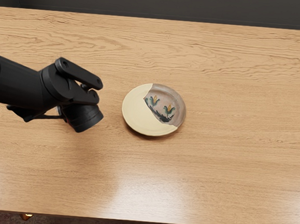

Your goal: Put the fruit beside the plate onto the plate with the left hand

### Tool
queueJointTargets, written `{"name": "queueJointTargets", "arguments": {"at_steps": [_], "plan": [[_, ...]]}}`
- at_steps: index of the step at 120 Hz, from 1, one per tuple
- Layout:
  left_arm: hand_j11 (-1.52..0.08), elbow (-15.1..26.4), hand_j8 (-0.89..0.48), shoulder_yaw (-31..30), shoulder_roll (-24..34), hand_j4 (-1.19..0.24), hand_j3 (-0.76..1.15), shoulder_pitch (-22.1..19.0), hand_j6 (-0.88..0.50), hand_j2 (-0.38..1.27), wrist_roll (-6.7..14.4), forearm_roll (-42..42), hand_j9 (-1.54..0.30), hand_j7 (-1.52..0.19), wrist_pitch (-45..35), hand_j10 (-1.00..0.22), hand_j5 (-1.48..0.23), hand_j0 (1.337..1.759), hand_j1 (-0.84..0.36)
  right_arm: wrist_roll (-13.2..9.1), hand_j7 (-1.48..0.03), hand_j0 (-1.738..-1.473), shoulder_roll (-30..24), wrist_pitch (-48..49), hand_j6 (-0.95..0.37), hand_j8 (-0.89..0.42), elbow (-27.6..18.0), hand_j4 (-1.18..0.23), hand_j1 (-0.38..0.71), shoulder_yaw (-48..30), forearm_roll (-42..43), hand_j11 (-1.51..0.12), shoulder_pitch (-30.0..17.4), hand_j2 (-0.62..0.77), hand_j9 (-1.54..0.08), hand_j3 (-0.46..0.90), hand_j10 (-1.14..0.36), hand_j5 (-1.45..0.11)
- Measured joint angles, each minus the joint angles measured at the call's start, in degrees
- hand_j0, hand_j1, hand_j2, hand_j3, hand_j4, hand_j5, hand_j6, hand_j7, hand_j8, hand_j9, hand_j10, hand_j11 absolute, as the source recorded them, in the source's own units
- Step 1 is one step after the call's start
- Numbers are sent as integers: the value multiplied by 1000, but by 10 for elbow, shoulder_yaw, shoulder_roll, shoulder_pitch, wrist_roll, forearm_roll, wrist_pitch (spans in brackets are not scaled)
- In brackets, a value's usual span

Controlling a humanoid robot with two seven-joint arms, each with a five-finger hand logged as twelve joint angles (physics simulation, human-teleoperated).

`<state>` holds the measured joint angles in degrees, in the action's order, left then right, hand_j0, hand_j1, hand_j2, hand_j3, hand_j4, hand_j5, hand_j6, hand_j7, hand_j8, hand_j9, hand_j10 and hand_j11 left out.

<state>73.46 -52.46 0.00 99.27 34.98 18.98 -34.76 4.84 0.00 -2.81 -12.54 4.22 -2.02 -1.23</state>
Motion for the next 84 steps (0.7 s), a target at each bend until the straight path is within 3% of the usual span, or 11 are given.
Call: {"name": "queueJointTargets", "arguments": {"at_steps": [9, 30, 58, 84], "plan": [[-1039, -2, -366, 0, 0, -733, 0, 0, -390, 223, 0, 2, -1042, -1041, -1, -600, -974, 1641, -320, 0, -50, -1658, 0, 0, -38, -38, 0, -38, -303, 0, 0, -50, 0, -8, -50, 0, -38, -50], [-1145, 0, -250, 5, 0, -804, 0, 8, -274, 340, -1, 4, -1135, -1126, -1, -508, -1082, 1639, -416, 0, -50, -1658, 0, 0, -38, -38, 0, -38, -303, 0, 0, -50, 0, -8, -50, 0, -38, -50], [-1192, 27, -206, 27, 0, -833, 0, 89, -236, 367, -1, 14, -1182, -1170, -1, -488, -1151, 1638, -440, -1, -50, -1658, 0, 0, -38, -38, 0, -38, -303, 0, 0, -50, 0, -8, -50, 0, -38, -50], [-1208, 49, -190, 103, 0, -832, 0, 155, -219, 361, -1, 29, -1199, -1189, 1, -476, -1193, 1638, -440, -2, -50, -1658, 0, 0, -38, -38, 0, -38, -303, 0, 0, -50, 0, -8, -50, 0, -38, -50]]}}
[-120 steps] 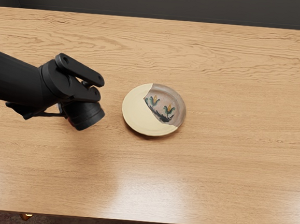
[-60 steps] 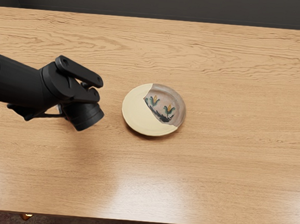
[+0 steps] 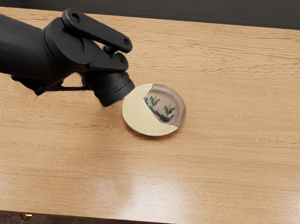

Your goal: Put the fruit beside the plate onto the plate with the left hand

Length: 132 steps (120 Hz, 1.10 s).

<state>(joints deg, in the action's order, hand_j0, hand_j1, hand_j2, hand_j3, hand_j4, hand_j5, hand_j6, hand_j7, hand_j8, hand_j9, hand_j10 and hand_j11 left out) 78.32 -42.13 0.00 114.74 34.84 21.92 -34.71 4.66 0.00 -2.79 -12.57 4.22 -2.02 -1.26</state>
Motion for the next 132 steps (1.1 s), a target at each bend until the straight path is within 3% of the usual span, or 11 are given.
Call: {"name": "queueJointTargets", "arguments": {"at_steps": [8, 28, 40, 53, 81, 95, 106, 132], "plan": [[-1209, 6, -207, 26, 0, -835, 0, 19, -238, 326, 0, 6, -1200, -1189, 0, -493, -1193, 1638, -414, 0, -50, -1658, 0, 0, -38, -38, 0, -38, -303, 0, 0, -50, 0, -8, -50, 0, -38, -50], [-1211, 12, -218, 89, 0, -834, 0, 19, -252, 298, 0, 11, -1208, -1193, 0, -510, -1203, 1639, -387, 1, -50, -1658, 0, 0, -38, -38, 0, -38, -303, 0, 0, -50, 0, -8, -50, 0, -38, -50], [-1212, 9, -219, 119, 0, -833, 0, 3, -252, 293, 0, 4, -1212, -1195, 0, -514, -1206, 1640, -383, 1, -50, -1658, 0, 0, -38, -38, 0, -38, -303, 0, 0, -50, 0, -8, -50, 0, -38, -50], [-1213, -7, -219, 142, 0, -819, 0, -52, -252, 282, 0, -21, -1212, -1199, 0, -522, -1215, 1640, -370, 1, -50, -1658, 0, 0, -38, -38, 0, -38, -303, 0, 0, -50, 0, -8, -50, 0, -38, -50], [-1211, -24, -210, 156, 0, -834, 0, -59, -241, 324, 0, -53, -1205, -1183, -1, -510, -1177, 1639, -413, 1, -50, -1658, 0, 0, -38, -38, 0, -38, -303, 0, 0, -50, 0, -8, -50, 0, -38, -50], [-1026, -24, -305, 156, 0, -728, 0, -63, -340, 244, 1, -55, -1022, -1005, -2, -569, -1000, 1645, -338, 1, -50, -1658, 0, 0, -38, -38, 0, -38, -303, 0, 0, -50, 0, -8, -50, 0, -38, -50], [-853, -24, -347, 157, 0, -616, 0, -63, -369, 190, 1, -55, -850, -842, -3, -516, -839, 1650, -275, 1, -50, -1658, 0, 0, -38, -38, 0, -38, -303, 0, 0, -50, 0, -8, -50, 0, -38, -50], [-510, -24, -285, 157, 0, -378, 0, -61, -293, 99, 2, -53, -509, -506, -3, -344, -505, 1655, -64, 1, -50, -1658, 0, 0, -38, -38, 0, -38, -303, 0, 0, -50, 0, -8, -50, 0, -38, -50]]}}
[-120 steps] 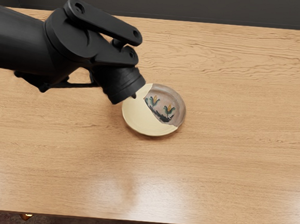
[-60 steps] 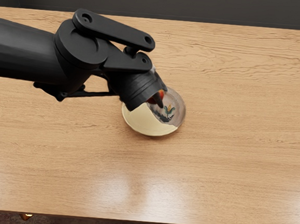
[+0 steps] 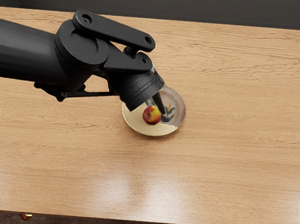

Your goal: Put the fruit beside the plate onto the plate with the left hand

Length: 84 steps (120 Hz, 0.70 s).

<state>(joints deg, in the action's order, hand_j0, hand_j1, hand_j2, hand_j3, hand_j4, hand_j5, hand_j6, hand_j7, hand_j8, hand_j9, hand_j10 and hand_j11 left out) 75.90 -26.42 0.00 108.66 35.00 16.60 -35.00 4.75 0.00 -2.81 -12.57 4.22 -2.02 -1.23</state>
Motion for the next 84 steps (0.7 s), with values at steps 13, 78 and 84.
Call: {"name": "queueJointTargets", "arguments": {"at_steps": [13, 78, 84], "plan": [[-431, 0, -269, 7, 0, -324, 0, 1, -273, 79, 0, 3, -431, -429, 0, -303, -428, 1656, -15, 0, -50, -1658, 0, 0, -38, -38, 0, -38, -303, 0, 0, -50, 0, -8, -50, 0, -38, -50], [-326, 107, -247, 159, 308, -251, 0, -135, -247, 52, 0, -178, -326, -326, 78, -249, -326, 1658, 50, 1, -50, -1658, 0, 0, -38, -38, 0, -38, -303, 0, 0, -50, 0, -8, -50, 0, -38, -50], [-325, 115, -247, 187, 347, -250, 0, -160, -247, 51, 0, -198, -325, -325, 130, -249, -325, 1658, 51, 1, -50, -1658, 0, 0, -38, -38, 0, -38, -303, 0, 0, -50, 1, -8, -50, 0, -38, -50]]}}
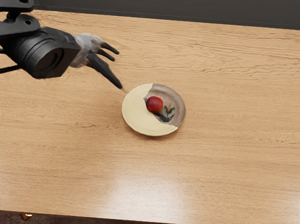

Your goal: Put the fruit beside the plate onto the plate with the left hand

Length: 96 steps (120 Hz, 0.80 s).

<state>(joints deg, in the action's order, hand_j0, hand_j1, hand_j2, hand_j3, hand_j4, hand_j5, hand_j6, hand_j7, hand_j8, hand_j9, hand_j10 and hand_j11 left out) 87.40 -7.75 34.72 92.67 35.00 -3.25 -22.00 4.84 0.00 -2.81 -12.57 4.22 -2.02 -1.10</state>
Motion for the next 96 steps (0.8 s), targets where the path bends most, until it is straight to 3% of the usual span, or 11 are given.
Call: {"name": "queueJointTargets", "arguments": {"at_steps": [8, 14, 28, 37, 45, 57, 72, 82, 96], "plan": [[-324, 6, -247, 44, 60, -249, 0, -48, -247, 51, -2, -17, -324, -324, 93, -248, -324, 1658, 52, 0, -50, -1658, 0, 0, -38, -38, 0, -38, -303, 0, 0, -50, 1, -8, -50, 0, -38, -50], [-323, 9, -247, 77, 96, -249, 0, -86, -248, 51, -16, -25, -323, -323, 171, -248, -323, 1658, 52, 0, -50, -1658, 0, 0, -38, -38, 0, -38, -303, 0, 0, -50, 2, -8, -50, 0, -38, -50], [-323, 9, -248, 159, 164, -249, 0, -178, -248, 50, -82, -44, -323, -323, 355, -249, -323, 1658, 52, 0, -50, -1658, 0, 0, -38, -38, 0, -38, -303, 0, 0, -50, 3, -8, -50, 0, -38, -50], [-323, 9, -248, 231, 176, -249, 0, -276, -248, 50, -113, -55, -323, -323, 452, -249, -323, 1658, 52, -1, -50, -1658, 0, 0, -38, -38, 0, -38, -303, 0, 0, -50, 3, -8, -50, 0, -38, -50], [-323, 6, -249, 308, 183, -249, 0, -350, -249, 51, -129, -63, -323, -323, 508, -249, -323, 1658, 52, -3, -50, -1658, 0, 0, -38, -38, 0, -38, -303, 1, 0, -50, 0, -8, -50, 0, -38, -50], [-322, -8, -249, 401, 206, -249, 0, -424, -249, 51, -140, -73, -323, -323, 546, -249, -323, 1658, 52, -4, -50, -1658, 0, 0, -38, -38, -1, -38, -303, 1, 0, -50, -5, -8, -50, 0, -38, -50], [-322, -41, -248, 473, 197, -248, 0, -446, -248, 51, -144, -79, -322, -322, 563, -248, -322, 1658, 53, -5, -50, -1658, 0, 0, -38, -38, -1, -38, -303, 2, 0, -50, -8, -8, -50, 0, -38, -50], [-321, -59, -248, 494, 187, -248, 0, -446, -248, 51, -146, -79, -321, -322, 567, -248, -322, 1658, 54, -5, -50, -1658, 0, 0, -38, -38, -1, -38, -303, 2, 0, -50, -9, -8, -50, 0, -38, -50], [-321, -116, -247, 509, 146, -248, 0, -445, -248, 51, -146, -79, -321, -321, 569, -247, -321, 1658, 54, -5, -50, -1658, 0, 0, -38, -38, -1, -38, -303, 2, 0, -50, -9, -8, -50, 0, -38, -50]]}}
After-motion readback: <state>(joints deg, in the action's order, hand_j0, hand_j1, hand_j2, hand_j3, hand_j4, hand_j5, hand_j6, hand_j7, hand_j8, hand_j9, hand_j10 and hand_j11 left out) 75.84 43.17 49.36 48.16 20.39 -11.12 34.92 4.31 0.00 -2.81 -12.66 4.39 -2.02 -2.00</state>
